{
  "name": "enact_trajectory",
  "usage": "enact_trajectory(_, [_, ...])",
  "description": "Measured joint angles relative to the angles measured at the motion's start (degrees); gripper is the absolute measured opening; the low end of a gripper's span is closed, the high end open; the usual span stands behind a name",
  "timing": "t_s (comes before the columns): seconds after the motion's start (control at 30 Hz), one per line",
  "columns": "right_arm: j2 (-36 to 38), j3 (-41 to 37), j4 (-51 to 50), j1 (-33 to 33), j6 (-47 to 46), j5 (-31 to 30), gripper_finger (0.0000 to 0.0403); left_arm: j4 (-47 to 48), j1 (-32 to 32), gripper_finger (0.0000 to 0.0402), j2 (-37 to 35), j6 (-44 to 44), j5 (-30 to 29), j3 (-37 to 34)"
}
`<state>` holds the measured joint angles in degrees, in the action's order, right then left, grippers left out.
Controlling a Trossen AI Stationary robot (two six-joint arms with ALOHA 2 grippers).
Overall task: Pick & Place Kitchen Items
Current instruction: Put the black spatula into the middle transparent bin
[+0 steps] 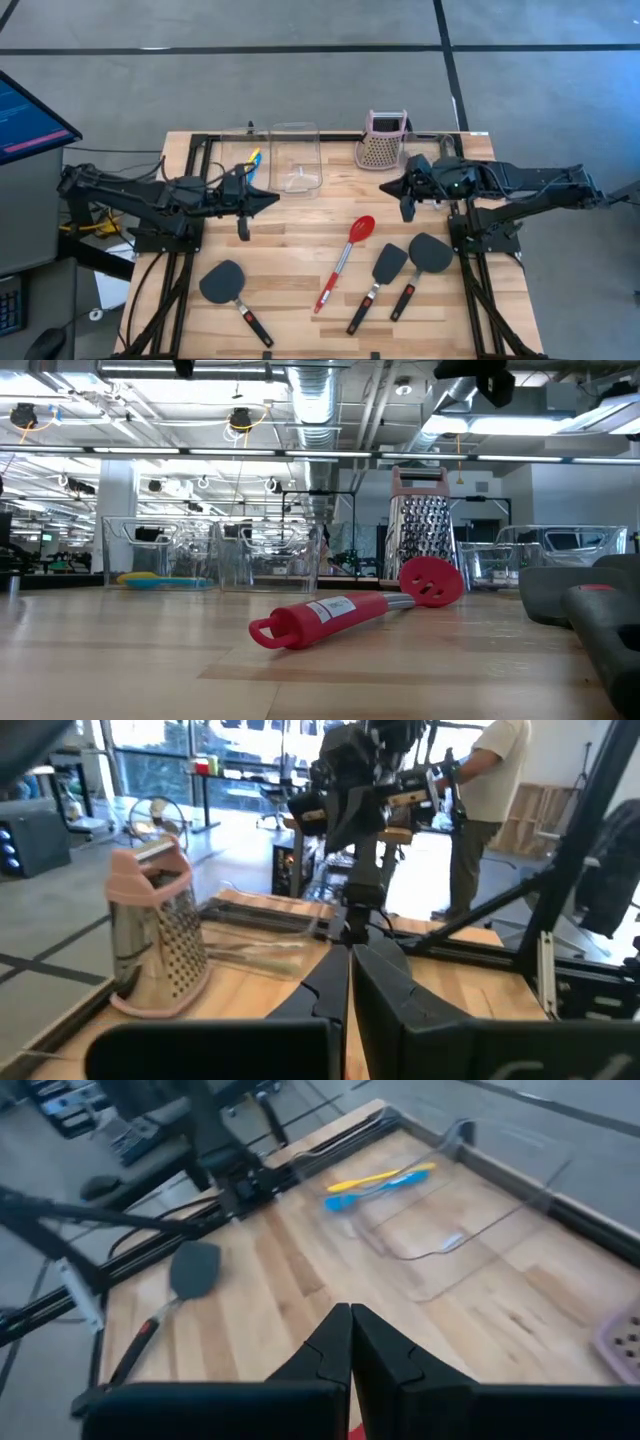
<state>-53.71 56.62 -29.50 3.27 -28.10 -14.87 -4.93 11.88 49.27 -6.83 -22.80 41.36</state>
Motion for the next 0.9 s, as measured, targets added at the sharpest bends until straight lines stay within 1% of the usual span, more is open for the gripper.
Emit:
enact_trajectory(0.13, [-0.07, -0.02, -0.03, 2.90, 0.90, -0.01, 0.0001, -0.36, 1.22, 0.0003, 2.01, -2.74, -0.22, 0.00])
enact_trajectory(0.3, [-0.09, -0.02, -0.02, 5.59, 1.53, -0.02, 0.0001, -1.72, 3.19, 0.0003, 4.01, -3.08, -0.19, 0.00])
enact_trajectory(0.53, [-0.09, -0.02, 0.44, 8.41, 1.31, -0.20, 0.0001, -3.18, 4.33, 0.0003, 4.13, -4.18, -0.18, 0.00])
enact_trajectory(0.67, [-0.08, -0.02, 3.13, 9.28, -0.72, -0.23, 0.0001, -3.17, 4.31, 0.0003, 4.13, -3.80, -0.19, 0.00])
enact_trajectory(0.8, [-0.09, -0.02, 6.48, 10.43, -2.26, -0.31, 0.0001, -3.10, 4.33, 0.0003, 4.13, -1.63, -0.14, 0.00])
enact_trajectory(0.9, [-0.09, -0.02, 9.58, 11.65, -2.42, -2.52, 0.0001, -3.00, 4.33, 0.0003, 3.96, -0.68, -0.14, 0.00])
